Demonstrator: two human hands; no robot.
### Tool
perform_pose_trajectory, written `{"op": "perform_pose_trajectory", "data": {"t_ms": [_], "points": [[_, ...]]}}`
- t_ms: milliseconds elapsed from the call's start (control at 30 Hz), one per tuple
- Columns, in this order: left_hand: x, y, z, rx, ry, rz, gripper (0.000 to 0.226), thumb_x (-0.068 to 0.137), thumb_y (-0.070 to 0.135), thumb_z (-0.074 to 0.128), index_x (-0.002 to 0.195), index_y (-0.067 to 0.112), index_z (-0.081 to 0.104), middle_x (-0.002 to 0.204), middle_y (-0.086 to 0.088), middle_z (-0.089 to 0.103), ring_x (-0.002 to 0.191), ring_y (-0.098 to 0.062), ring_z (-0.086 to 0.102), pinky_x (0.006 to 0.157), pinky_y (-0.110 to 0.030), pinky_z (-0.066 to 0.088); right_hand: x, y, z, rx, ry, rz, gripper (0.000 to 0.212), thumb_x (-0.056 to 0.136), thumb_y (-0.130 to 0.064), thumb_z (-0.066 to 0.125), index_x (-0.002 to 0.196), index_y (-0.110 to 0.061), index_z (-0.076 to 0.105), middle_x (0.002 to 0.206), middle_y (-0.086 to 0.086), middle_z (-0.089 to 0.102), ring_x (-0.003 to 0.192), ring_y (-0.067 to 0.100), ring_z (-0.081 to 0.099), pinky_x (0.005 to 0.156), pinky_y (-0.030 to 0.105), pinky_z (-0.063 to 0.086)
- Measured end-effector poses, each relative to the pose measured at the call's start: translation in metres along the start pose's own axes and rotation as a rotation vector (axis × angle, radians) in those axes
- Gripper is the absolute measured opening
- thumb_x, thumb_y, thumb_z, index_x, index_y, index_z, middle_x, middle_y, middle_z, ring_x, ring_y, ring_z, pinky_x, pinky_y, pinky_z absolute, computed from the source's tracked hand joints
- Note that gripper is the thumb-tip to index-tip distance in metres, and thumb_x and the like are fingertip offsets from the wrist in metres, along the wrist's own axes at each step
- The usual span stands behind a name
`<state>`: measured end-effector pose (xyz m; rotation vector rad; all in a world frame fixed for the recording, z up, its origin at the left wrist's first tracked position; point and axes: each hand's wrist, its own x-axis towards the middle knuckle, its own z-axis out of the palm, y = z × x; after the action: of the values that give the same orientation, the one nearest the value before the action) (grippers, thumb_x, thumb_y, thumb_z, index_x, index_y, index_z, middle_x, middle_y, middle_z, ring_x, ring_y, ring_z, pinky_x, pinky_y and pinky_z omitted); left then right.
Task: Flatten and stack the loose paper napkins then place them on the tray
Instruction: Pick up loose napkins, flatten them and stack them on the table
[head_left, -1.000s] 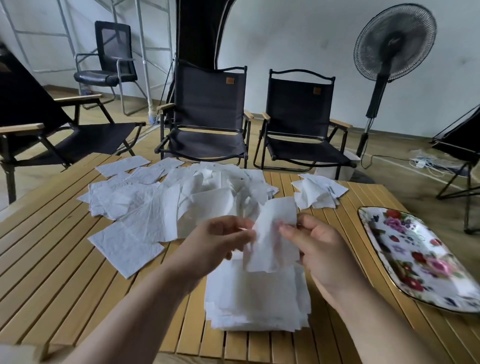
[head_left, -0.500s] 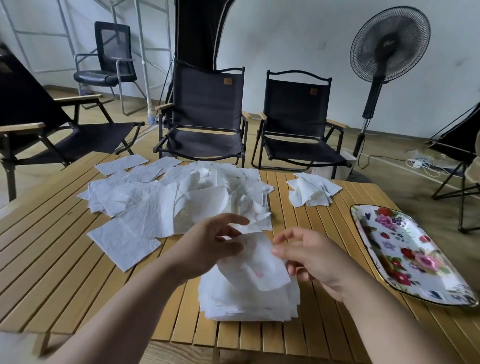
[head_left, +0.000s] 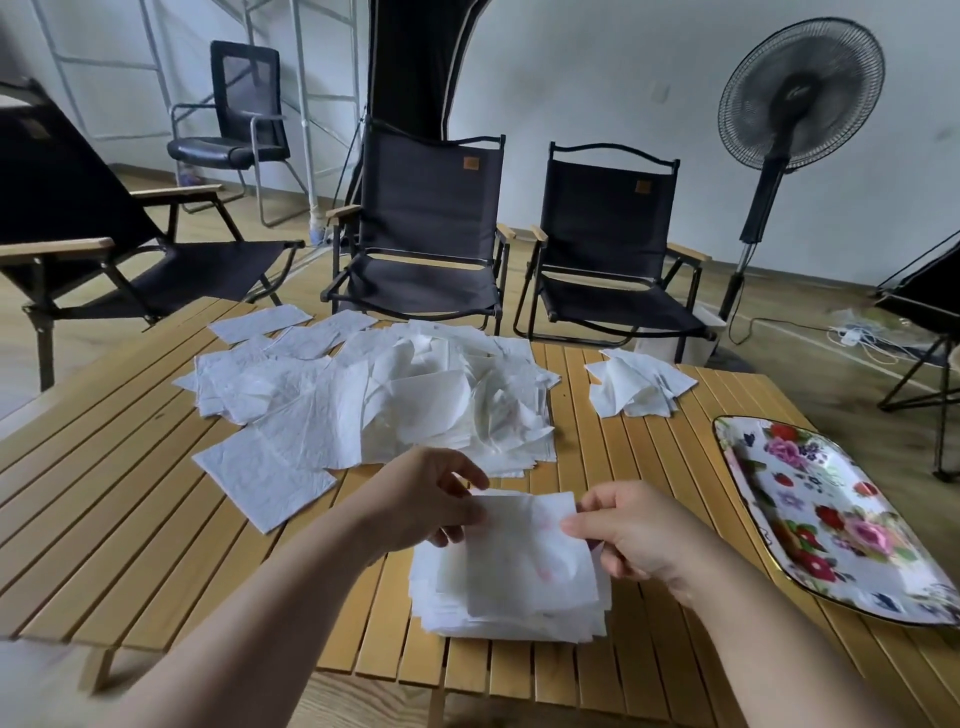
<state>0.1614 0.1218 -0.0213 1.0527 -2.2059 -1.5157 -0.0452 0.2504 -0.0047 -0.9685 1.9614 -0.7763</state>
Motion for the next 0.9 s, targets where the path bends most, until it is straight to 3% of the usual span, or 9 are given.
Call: {"op": "perform_pose_trajectory", "data": {"t_ms": [167,267,333,433,500,600,733,833,900], "points": [[0.006,-0.01,-0.03,0.217,0.256,-0.018,0.016,0.092,0.031,0.069,0.103,0.02,0.068,0.09,0.002,0.071,0.062,-0.01,0.062,0.059,-0.023,0.048,0.004,-0.01,0.018,-0.38,0.28,-0.048,0.025,0.084,-0.042,0.076,0.087,-0.023,0.061,0.082,-0.004,0.065,0.072,0.013,0.06,0.059,0.028,0.045],[-0.002,-0.03,-0.081,0.219,0.516,-0.09,0.008,0.093,0.025,0.067,0.1,0.023,0.07,0.098,0.0,0.072,0.077,-0.013,0.064,0.07,-0.03,0.056,0.003,-0.036,0.042,-0.285,0.45,-0.291,0.017,0.088,-0.031,0.075,0.092,-0.025,0.06,0.084,-0.007,0.06,0.074,0.008,0.057,0.058,0.025,0.05],[-0.011,-0.053,-0.113,0.323,0.623,-0.22,0.016,0.094,0.019,0.062,0.106,0.026,0.07,0.11,-0.002,0.07,0.088,-0.017,0.065,0.08,-0.037,0.059,0.007,-0.054,0.074,-0.245,0.405,-0.43,0.013,0.09,-0.023,0.072,0.098,-0.025,0.062,0.087,-0.011,0.06,0.076,0.005,0.057,0.066,0.027,0.055],[-0.023,-0.091,-0.142,0.473,0.627,-0.415,0.045,0.091,0.001,0.048,0.121,0.03,0.065,0.14,-0.001,0.055,0.114,-0.026,0.057,0.088,-0.036,0.053,0.017,-0.073,0.139,-0.28,0.197,-0.499,0.025,0.093,-0.021,0.065,0.118,-0.026,0.064,0.103,-0.013,0.062,0.086,0.005,0.056,0.078,0.024,0.052],[-0.029,-0.109,-0.147,0.553,0.583,-0.503,0.058,0.091,-0.002,0.039,0.128,0.037,0.059,0.151,0.004,0.041,0.132,-0.032,0.038,0.101,-0.037,0.044,0.024,-0.083,0.18,-0.324,0.085,-0.519,0.04,0.095,-0.022,0.062,0.134,-0.028,0.058,0.128,-0.009,0.06,0.111,0.011,0.057,0.092,0.026,0.05],[-0.03,-0.126,-0.147,0.584,0.53,-0.609,0.06,0.092,0.002,0.041,0.133,0.044,0.054,0.156,0.002,0.03,0.142,-0.033,0.021,0.114,-0.045,0.032,0.038,-0.089,0.227,-0.446,-0.019,-0.522,0.057,0.096,-0.029,0.064,0.149,-0.028,0.043,0.154,-0.006,0.041,0.139,0.019,0.038,0.111,0.037,0.039],[-0.031,-0.146,-0.149,0.57,0.442,-0.695,0.042,0.092,0.021,0.053,0.125,0.046,0.056,0.148,0.0,0.043,0.137,-0.032,0.033,0.111,-0.049,0.035,0.057,-0.086,0.257,-0.719,-0.03,-0.459,0.049,0.095,-0.047,0.061,0.139,-0.027,0.052,0.144,0.001,0.044,0.133,0.027,0.036,0.106,0.047,0.037],[-0.026,-0.149,-0.15,0.553,0.478,-0.703,0.037,0.09,0.019,0.054,0.118,0.043,0.06,0.14,-0.002,0.049,0.135,-0.031,0.037,0.109,-0.048,0.035,0.062,-0.081,0.261,-0.696,0.088,-0.514,0.02,0.1,-0.031,0.055,0.118,-0.025,0.063,0.124,0.002,0.055,0.12,0.025,0.045,0.097,0.041,0.04],[-0.021,-0.145,-0.154,0.527,0.54,-0.693,0.039,0.091,0.016,0.051,0.12,0.041,0.059,0.139,-0.003,0.051,0.135,-0.031,0.038,0.108,-0.046,0.036,0.062,-0.077,0.258,-0.715,0.1,-0.564,0.016,0.102,-0.024,0.052,0.111,-0.021,0.065,0.117,0.002,0.056,0.115,0.025,0.048,0.094,0.039,0.043]]}}
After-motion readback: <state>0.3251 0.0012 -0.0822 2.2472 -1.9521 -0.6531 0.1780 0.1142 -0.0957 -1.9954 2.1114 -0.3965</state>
